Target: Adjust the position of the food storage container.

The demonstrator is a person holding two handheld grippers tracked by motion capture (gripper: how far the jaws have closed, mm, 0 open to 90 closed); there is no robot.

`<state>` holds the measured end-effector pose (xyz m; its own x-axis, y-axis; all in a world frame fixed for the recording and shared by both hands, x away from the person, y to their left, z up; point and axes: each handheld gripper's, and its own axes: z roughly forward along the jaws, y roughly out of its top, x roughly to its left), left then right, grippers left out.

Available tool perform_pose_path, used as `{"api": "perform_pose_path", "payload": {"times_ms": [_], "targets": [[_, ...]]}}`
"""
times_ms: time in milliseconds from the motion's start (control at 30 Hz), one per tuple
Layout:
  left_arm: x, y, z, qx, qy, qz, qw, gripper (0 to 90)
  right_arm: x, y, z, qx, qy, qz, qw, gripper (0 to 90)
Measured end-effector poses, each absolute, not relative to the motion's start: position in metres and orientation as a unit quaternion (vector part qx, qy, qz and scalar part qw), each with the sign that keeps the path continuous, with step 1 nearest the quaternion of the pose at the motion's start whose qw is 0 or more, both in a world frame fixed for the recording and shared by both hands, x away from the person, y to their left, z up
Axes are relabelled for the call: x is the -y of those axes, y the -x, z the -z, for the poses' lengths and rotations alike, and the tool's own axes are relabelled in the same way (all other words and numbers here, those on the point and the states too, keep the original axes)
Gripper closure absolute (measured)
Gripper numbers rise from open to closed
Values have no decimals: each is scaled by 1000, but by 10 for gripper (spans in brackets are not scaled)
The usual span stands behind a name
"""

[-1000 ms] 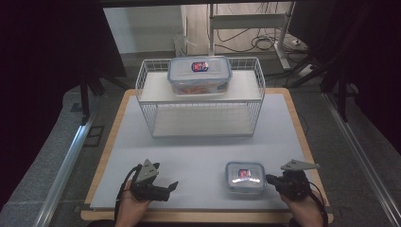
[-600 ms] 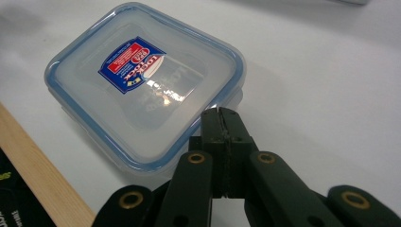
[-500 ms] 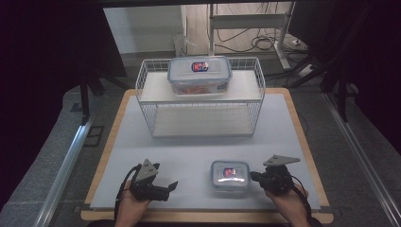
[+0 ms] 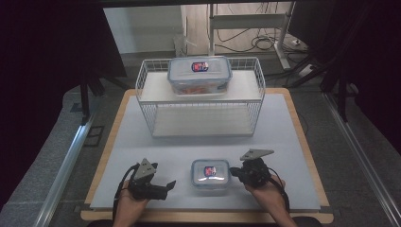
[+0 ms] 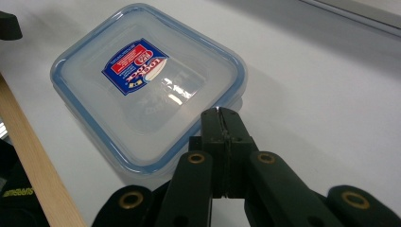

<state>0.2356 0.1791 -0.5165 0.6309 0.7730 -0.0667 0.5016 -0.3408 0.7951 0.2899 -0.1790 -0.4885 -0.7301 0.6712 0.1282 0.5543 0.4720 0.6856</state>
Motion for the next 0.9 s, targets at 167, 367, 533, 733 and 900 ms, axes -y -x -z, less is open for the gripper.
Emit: {"api": "perform_pose_path", "payload": {"times_ms": [167,367,533,733,900], "targets": [[-181,-236,517,-398,-802,-166,413,64,172,-292,489,-858,-351,-368,78,900],[-181,-235,516,-397,-807,-173,402,65,185,-292,487,-856,-349,-368,96,804],[-181,-235,516,-395,-812,-178,390,65,198,-291,488,-859,-338,-365,122,607],[-181,-234,517,-395,-817,-175,381,75,212,-290,493,-856,-337,-368,132,383],[-180,-235,520,-395,-822,-171,374,71,218,-292,500,-857,-326,-376,134,223]]}}
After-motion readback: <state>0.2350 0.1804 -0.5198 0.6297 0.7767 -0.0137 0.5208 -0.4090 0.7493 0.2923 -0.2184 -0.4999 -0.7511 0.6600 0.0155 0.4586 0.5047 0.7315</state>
